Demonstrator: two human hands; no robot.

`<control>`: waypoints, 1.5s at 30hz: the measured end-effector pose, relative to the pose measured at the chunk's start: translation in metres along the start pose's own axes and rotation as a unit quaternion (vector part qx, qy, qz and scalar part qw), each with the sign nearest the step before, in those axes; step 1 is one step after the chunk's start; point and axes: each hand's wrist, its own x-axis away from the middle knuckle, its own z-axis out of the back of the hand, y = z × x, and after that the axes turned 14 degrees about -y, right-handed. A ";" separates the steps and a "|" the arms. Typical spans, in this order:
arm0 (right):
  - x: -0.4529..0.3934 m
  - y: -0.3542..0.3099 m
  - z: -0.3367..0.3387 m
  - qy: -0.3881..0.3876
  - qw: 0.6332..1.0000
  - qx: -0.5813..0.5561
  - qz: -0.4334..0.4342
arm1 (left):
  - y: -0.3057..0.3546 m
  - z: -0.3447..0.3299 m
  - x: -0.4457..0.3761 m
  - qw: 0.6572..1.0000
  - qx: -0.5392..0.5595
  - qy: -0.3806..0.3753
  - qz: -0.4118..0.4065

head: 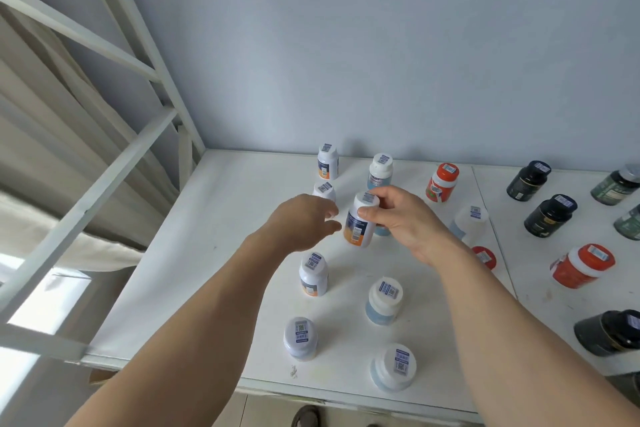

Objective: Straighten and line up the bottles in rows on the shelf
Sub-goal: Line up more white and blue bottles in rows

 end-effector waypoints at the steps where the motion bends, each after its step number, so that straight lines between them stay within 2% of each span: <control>1: -0.003 -0.001 -0.006 -0.006 1.000 0.009 0.000 | -0.006 0.000 0.000 1.000 -0.029 0.004 0.004; 4: -0.013 -0.006 -0.021 -0.015 0.999 0.029 0.004 | -0.023 -0.002 -0.003 0.998 -0.065 0.014 0.000; 16: -0.052 0.010 -0.069 -0.029 0.997 0.048 -0.051 | -0.081 0.006 -0.011 0.998 -0.064 -0.006 -0.007; 22: -0.056 0.008 -0.079 -0.034 0.994 0.075 -0.078 | -0.085 0.010 -0.011 0.998 -0.058 -0.004 -0.018; 27: -0.045 -0.004 -0.062 -0.045 0.996 0.051 -0.059 | -0.067 0.018 -0.010 0.998 -0.040 0.027 -0.049; 29: -0.037 -0.015 -0.043 -0.007 0.997 0.059 -0.041 | -0.052 0.023 -0.009 0.996 -0.039 0.044 -0.070; 33: -0.026 -0.019 -0.006 0.144 0.983 0.110 -0.025 | -0.019 0.025 -0.013 0.991 -0.039 0.062 -0.113; 35: -0.024 -0.014 0.009 0.148 0.976 0.149 -0.049 | -0.003 0.022 -0.020 0.990 -0.042 0.035 -0.127; 38: -0.024 0.001 0.022 0.046 0.971 0.207 -0.107 | 0.020 0.013 -0.030 0.992 -0.045 -0.038 -0.111; 40: -0.027 0.012 0.026 0.012 0.971 0.202 -0.126 | 0.033 0.008 -0.037 0.993 -0.019 -0.075 -0.085; 45: -0.034 0.021 0.040 0.047 0.975 0.192 -0.098 | 0.045 -0.006 -0.055 0.992 0.064 -0.108 -0.029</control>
